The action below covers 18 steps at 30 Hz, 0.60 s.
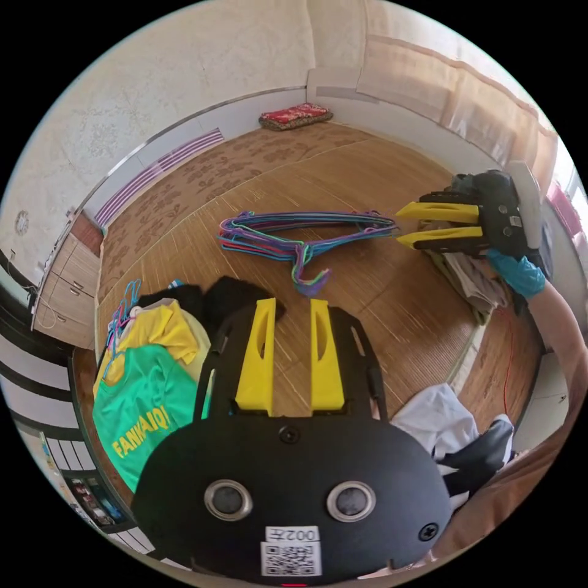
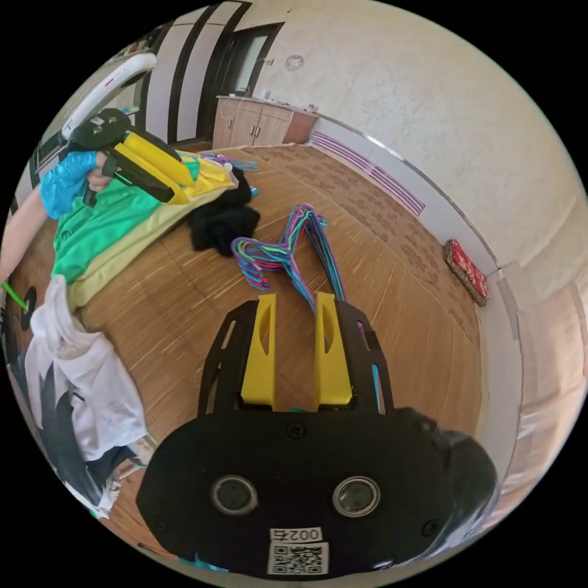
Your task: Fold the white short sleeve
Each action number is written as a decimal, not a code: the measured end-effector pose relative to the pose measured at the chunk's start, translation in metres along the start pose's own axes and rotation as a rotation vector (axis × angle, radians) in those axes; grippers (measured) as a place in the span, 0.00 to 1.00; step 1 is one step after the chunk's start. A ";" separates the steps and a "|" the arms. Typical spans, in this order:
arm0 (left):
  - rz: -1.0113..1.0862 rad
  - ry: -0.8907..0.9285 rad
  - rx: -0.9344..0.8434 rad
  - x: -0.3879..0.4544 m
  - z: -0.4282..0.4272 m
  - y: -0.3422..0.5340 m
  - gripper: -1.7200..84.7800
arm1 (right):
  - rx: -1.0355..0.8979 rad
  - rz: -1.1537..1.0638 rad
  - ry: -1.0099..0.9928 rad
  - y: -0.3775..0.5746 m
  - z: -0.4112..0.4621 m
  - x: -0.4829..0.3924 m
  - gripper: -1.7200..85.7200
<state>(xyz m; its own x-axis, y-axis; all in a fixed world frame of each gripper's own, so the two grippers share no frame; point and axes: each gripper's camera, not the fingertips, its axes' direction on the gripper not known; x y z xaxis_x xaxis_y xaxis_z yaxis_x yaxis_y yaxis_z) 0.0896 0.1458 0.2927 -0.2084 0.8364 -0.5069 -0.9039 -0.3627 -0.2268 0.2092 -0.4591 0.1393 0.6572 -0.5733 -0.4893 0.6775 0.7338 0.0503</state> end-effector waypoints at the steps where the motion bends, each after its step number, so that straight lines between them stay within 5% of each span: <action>1: 0.003 0.012 0.011 0.001 -0.011 0.013 0.08 | 0.020 0.011 -0.035 0.012 -0.026 -0.007 0.13; 10: 0.014 -0.012 0.035 0.005 -0.142 0.231 0.12 | 0.078 0.039 -0.240 0.121 -0.180 -0.062 0.15; 18: -0.103 0.165 -0.013 0.019 -0.170 0.413 0.19 | -0.005 0.223 -0.426 0.201 -0.188 -0.118 0.20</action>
<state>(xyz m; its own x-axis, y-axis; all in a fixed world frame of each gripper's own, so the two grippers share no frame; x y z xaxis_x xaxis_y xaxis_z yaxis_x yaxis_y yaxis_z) -0.2241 -0.0579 0.0482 -0.0504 0.7910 -0.6097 -0.9122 -0.2850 -0.2943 0.2062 -0.1753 0.0431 0.8640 -0.4991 -0.0665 0.5035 0.8571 0.1089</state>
